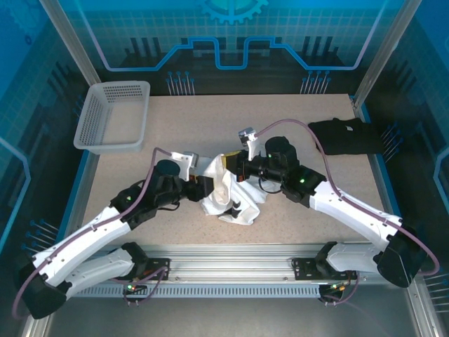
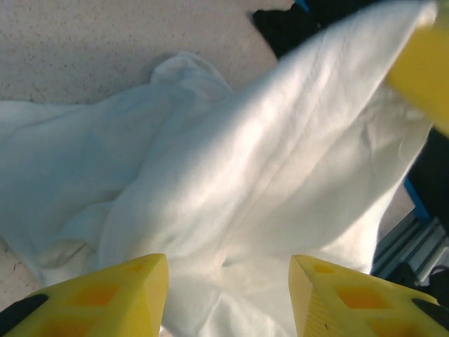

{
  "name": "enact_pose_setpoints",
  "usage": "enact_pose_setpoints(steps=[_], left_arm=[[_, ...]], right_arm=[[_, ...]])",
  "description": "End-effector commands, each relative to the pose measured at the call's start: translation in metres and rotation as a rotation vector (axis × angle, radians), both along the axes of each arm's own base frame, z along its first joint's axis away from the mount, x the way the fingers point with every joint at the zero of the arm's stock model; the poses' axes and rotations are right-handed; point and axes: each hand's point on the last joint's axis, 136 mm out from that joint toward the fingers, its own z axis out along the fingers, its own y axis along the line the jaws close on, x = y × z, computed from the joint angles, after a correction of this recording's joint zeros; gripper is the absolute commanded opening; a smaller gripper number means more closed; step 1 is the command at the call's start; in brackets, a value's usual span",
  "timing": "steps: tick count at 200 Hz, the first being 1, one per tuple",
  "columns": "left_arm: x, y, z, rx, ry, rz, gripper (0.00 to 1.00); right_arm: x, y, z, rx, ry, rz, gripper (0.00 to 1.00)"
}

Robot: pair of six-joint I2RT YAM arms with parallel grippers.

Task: Fold the inside-out t-shirt

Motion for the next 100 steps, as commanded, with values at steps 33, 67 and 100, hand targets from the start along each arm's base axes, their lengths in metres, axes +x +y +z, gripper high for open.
enact_pose_setpoints(steps=[33, 67, 100], left_arm=[[0.000, -0.011, -0.015, 0.142, 0.030, -0.020, 0.48], [0.004, -0.022, -0.035, 0.175, 0.128, -0.020, 0.49], [0.016, -0.036, -0.037, 0.149, 0.103, -0.027, 0.37]], right_arm=[[0.004, -0.009, 0.018, 0.006, -0.044, -0.047, 0.00], [0.004, -0.014, 0.016, 0.000, -0.048, -0.060, 0.00], [0.004, -0.020, 0.018, -0.004, -0.059, -0.071, 0.00]])
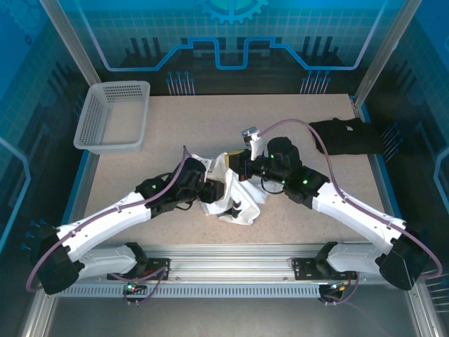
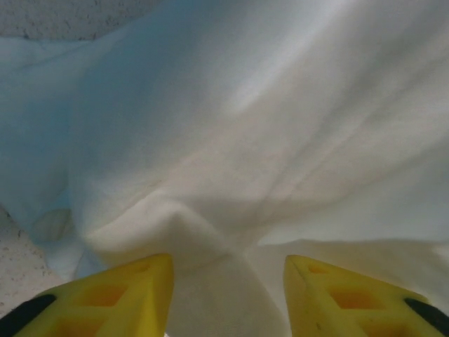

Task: Fold the inside-out t-shirt

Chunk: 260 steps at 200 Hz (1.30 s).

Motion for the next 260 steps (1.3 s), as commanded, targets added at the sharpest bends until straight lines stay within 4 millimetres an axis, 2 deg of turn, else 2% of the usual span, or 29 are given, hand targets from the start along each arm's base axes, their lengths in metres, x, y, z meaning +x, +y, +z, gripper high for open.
enact_pose_setpoints(steps=[1, 23, 36, 53, 78, 114, 140, 161, 176, 193, 213, 234, 260], left_arm=[[0.009, -0.011, 0.012, -0.032, -0.037, -0.010, 0.36], [0.010, -0.018, 0.025, -0.075, -0.082, -0.050, 0.16], [0.006, -0.023, 0.040, -0.135, -0.124, -0.096, 0.09], [-0.005, -0.025, 0.065, -0.239, -0.189, -0.173, 0.09], [-0.018, -0.017, 0.099, -0.374, -0.293, -0.234, 0.09], [-0.029, -0.015, 0.133, -0.556, -0.370, -0.316, 0.07], [-0.027, -0.016, 0.138, -0.604, -0.381, -0.324, 0.05], [-0.021, -0.010, 0.144, -0.651, -0.396, -0.275, 0.03], [-0.018, -0.006, 0.150, -0.716, -0.405, -0.227, 0.02], [-0.014, -0.003, 0.154, -0.799, -0.382, -0.172, 0.02], [-0.007, 0.001, 0.151, -0.855, -0.328, -0.093, 0.01], [-0.006, -0.002, 0.144, -0.824, -0.315, -0.071, 0.00], [-0.010, -0.008, 0.139, -0.784, -0.322, -0.083, 0.00]], right_arm=[[0.003, -0.011, 0.014, 0.005, -0.051, -0.033, 0.00], [0.003, -0.023, 0.013, -0.035, -0.067, -0.062, 0.00], [0.003, -0.033, 0.008, -0.079, -0.075, -0.091, 0.00], [0.003, -0.050, -0.002, -0.146, -0.074, -0.122, 0.00], [-0.001, -0.067, -0.015, -0.193, -0.043, -0.118, 0.00], [-0.012, -0.061, -0.025, -0.189, 0.003, -0.028, 0.03], [-0.014, -0.060, -0.039, -0.248, 0.077, -0.002, 0.13], [-0.014, -0.072, -0.054, -0.344, 0.123, -0.030, 0.19], [-0.017, -0.080, -0.057, -0.389, 0.113, -0.038, 0.21], [-0.024, -0.082, -0.050, -0.405, 0.054, -0.015, 0.24], [-0.039, -0.075, -0.032, -0.375, -0.067, 0.040, 0.29], [-0.056, -0.059, -0.009, -0.265, -0.170, 0.121, 0.34], [-0.064, -0.036, -0.007, -0.210, -0.174, 0.205, 0.37]])
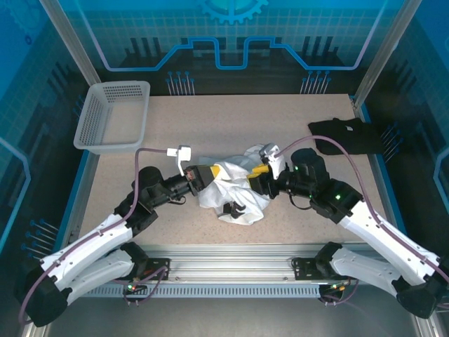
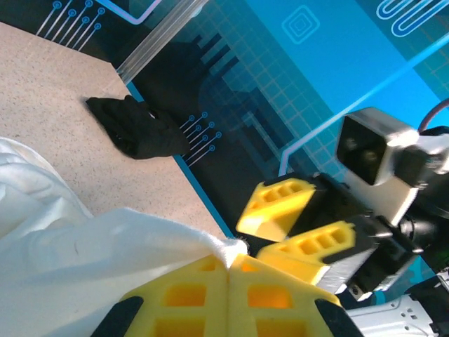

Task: Fold the inside-out t-shirt

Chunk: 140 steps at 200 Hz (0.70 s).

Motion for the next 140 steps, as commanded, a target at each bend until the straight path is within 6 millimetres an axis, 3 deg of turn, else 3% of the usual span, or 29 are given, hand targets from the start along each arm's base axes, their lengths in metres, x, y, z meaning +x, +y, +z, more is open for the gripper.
enact_pose_setpoints(steps=[1, 39, 68, 76, 94, 107, 140], left_arm=[[0.000, -0.001, 0.013, -0.028, -0.028, 0.025, 0.00], [-0.002, -0.006, 0.010, -0.018, -0.022, 0.012, 0.00], [-0.003, -0.006, 0.009, -0.010, -0.025, 0.008, 0.00], [-0.004, -0.007, 0.008, -0.008, -0.024, 0.005, 0.00], [-0.004, -0.006, 0.007, -0.002, -0.026, 0.007, 0.00], [-0.003, -0.004, 0.004, 0.010, -0.023, 0.019, 0.01], [0.002, 0.004, -0.012, 0.074, -0.024, 0.073, 0.08]], right_arm=[[-0.008, 0.026, 0.004, 0.045, -0.029, 0.110, 0.37], [-0.015, 0.053, 0.006, 0.058, -0.034, 0.203, 0.41], [-0.011, 0.062, 0.002, 0.046, -0.027, 0.205, 0.41], [-0.008, 0.062, 0.001, 0.039, -0.028, 0.190, 0.37], [-0.002, 0.056, 0.000, 0.009, -0.045, 0.145, 0.13], [-0.002, 0.048, 0.004, -0.007, -0.072, 0.127, 0.03], [-0.013, 0.036, 0.022, 0.001, -0.115, 0.159, 0.00]])
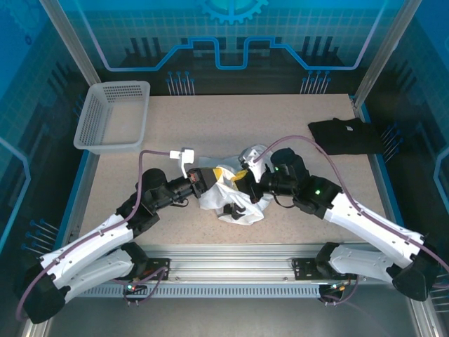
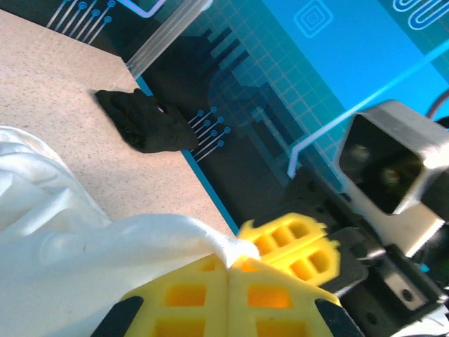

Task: Fold the inside-out t-shirt

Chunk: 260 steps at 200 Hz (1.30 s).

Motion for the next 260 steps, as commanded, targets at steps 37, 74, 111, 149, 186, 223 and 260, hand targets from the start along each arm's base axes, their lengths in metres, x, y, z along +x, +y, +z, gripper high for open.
enact_pose_setpoints(steps=[37, 74, 111, 149, 186, 223, 260], left_arm=[[0.003, 0.011, -0.027, 0.244, -0.085, 0.041, 0.22], [-0.002, 0.027, -0.029, 0.388, -0.146, 0.063, 0.38], [-0.010, 0.033, -0.003, 0.378, -0.247, 0.067, 0.49], [-0.033, 0.007, 0.020, 0.429, -0.506, -0.127, 0.54], [-0.054, -0.009, 0.022, 0.615, -0.733, -0.335, 0.58], [-0.053, -0.010, 0.031, 0.752, -0.860, -0.409, 0.58], [-0.060, -0.027, 0.034, 0.749, -0.904, -0.558, 0.54]], right_arm=[[-0.022, 0.007, 0.050, 0.123, 0.060, 0.185, 0.00], [-0.016, 0.007, 0.049, 0.132, 0.196, 0.223, 0.00], [-0.018, 0.005, 0.042, 0.104, 0.236, 0.290, 0.00], [-0.026, -0.004, 0.041, 0.061, 0.224, 0.360, 0.00], [-0.035, -0.009, 0.047, 0.078, 0.198, 0.436, 0.00], [-0.045, -0.008, 0.053, 0.120, 0.199, 0.517, 0.02], [-0.050, -0.009, 0.056, 0.128, 0.191, 0.551, 0.02]])
